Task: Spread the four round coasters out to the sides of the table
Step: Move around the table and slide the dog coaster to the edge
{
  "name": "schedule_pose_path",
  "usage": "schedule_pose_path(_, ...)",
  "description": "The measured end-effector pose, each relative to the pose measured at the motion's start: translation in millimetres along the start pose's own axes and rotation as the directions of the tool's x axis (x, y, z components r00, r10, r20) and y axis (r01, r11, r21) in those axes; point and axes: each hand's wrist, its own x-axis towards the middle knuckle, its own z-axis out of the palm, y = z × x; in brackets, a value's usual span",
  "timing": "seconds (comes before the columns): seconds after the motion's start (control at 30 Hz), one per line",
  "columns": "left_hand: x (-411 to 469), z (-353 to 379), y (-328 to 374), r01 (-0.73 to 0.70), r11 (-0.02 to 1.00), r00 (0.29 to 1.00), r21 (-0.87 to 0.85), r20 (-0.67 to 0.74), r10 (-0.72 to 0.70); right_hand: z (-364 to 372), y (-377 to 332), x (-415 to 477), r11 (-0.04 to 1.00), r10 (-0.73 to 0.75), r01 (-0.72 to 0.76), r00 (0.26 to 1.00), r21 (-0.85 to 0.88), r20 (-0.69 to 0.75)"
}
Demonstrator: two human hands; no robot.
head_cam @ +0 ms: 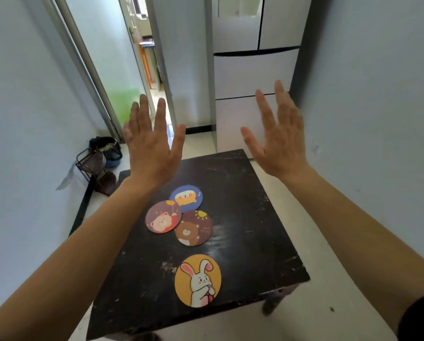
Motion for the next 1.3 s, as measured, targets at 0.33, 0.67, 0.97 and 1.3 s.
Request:
schedule_pose_path(0.33, 5.8, 110.4, 158.1, 0.135, 0.990, 0.991, 0.028, 0.020, -0.136, 14.4, 202.7, -7.7, 0.998, -0.014, 0.003, 0.988, 0.070, 0.157)
schedule_pose_path(0.67, 37.9, 213.6, 290.2, 0.186, 0.972, 0.970, 0.145, 0.130, -0.205, 51.1, 379.5, 52.1, 0.990, -0.063, 0.027, 0.964, 0.140, 0.258)
schedule_pose_path(0.97, 103.9, 329.7, 260.9, 0.340, 0.926, 0.922, 0.165, 0.134, -0.362, 166.5, 421.9, 100.2, 0.964, -0.232, 0.161, 0.899, 0.211, 0.373)
schedule_pose_path(1.3, 149.1, 379.7, 181.3, 0.542, 0.784, 0.763, 0.303, 0.213, -0.610, 301.2, 373.1, 180.6, 0.897, -0.437, 0.322, 0.752, 0.304, 0.493)
